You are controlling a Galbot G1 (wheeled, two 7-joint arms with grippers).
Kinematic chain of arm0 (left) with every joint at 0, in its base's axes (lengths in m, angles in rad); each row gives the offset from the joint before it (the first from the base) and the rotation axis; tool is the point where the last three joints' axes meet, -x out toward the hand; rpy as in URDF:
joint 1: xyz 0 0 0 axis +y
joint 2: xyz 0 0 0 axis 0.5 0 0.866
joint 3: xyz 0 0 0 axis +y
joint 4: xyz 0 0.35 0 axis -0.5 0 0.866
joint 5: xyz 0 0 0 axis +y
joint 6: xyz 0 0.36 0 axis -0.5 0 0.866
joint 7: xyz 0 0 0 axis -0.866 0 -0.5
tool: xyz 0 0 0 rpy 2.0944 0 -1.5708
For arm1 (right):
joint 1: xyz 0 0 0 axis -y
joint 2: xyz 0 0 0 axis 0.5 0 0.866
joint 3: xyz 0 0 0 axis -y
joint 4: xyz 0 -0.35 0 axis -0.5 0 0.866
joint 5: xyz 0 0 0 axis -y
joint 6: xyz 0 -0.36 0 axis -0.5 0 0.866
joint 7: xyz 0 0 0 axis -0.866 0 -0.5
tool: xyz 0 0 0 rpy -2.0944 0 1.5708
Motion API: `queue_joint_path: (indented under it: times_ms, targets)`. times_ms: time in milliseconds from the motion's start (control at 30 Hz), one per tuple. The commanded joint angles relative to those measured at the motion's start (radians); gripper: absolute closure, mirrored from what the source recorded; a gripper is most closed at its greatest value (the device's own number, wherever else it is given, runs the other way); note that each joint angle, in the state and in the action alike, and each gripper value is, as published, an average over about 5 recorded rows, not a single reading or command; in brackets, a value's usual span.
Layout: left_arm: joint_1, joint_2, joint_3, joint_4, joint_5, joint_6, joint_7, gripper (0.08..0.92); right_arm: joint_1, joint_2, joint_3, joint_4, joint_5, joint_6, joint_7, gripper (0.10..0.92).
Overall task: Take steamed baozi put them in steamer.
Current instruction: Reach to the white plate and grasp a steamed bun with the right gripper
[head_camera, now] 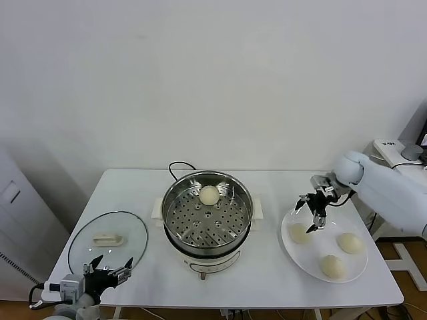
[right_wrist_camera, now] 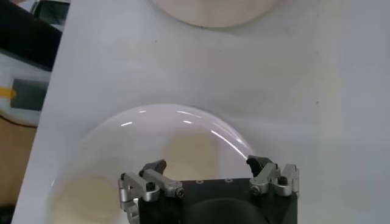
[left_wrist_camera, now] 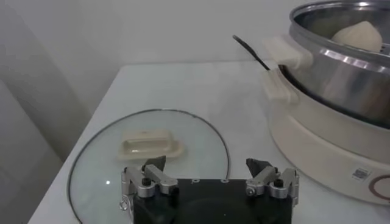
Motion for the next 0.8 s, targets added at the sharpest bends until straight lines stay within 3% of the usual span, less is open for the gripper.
queue_joint_path:
  times_ms: [33,333,633,800]
  targets:
    - [-0.001,-0.001,0.001,0.001,0.002,0.001,-0.001,0.177,-0.081,0.020,0.066,-0.025,-0.053,-0.020,0.017,0.203]
    - [0.002,-0.002,0.001,0.001,0.005,0.002,-0.001,0.177,-0.102,0.028,0.098,-0.040,-0.109,-0.016,0.028,0.216]
    - [0.003,-0.004,0.003,0.000,0.012,0.002,-0.001,0.177,-0.120,0.034,0.119,-0.034,-0.129,-0.012,0.023,0.328]
    - [0.004,-0.004,0.003,-0.001,0.018,0.002,-0.001,0.177,-0.120,0.031,0.126,-0.024,-0.138,-0.004,0.020,0.431]
